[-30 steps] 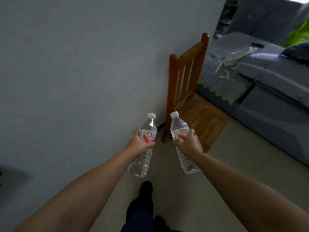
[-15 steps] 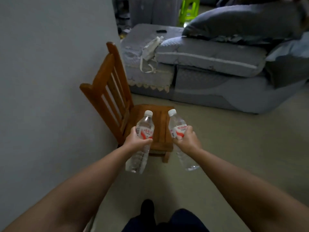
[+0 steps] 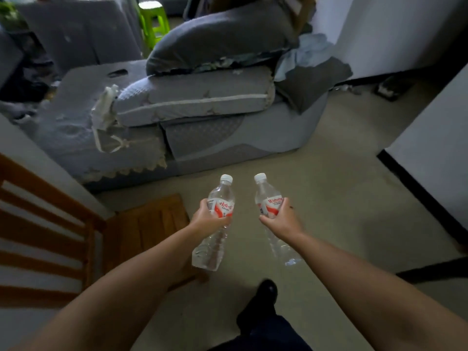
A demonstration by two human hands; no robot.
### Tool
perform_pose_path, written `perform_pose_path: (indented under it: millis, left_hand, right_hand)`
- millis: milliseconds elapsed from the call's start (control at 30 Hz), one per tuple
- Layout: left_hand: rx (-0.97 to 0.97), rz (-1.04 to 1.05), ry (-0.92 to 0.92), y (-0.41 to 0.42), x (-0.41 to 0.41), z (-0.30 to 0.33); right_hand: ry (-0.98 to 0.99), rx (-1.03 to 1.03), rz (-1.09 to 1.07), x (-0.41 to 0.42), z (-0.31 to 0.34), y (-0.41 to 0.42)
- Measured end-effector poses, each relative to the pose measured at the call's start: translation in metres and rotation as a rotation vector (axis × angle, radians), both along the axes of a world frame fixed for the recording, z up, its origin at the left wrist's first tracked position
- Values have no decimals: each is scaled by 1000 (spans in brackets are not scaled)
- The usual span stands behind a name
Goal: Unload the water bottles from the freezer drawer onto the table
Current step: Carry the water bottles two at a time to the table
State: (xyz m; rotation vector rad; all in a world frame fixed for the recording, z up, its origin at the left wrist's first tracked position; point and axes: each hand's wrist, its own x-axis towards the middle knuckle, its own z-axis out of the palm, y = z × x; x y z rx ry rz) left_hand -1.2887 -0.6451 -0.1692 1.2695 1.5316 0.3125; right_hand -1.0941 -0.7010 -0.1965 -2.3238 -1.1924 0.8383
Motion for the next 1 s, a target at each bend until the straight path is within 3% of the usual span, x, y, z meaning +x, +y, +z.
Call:
perform_pose_path:
  millis: [333,700,1000]
  left_hand:
    - [17,-193,-16,93,202,13]
    - [44,-589,-24,146,411,-1]
    - [42,-956,-101,204,598,-7]
  right_hand:
    - [7,81,-236,197,19,57]
    - [68,85,-652,351,8,27]
    - [53,80,-940,487,10,59]
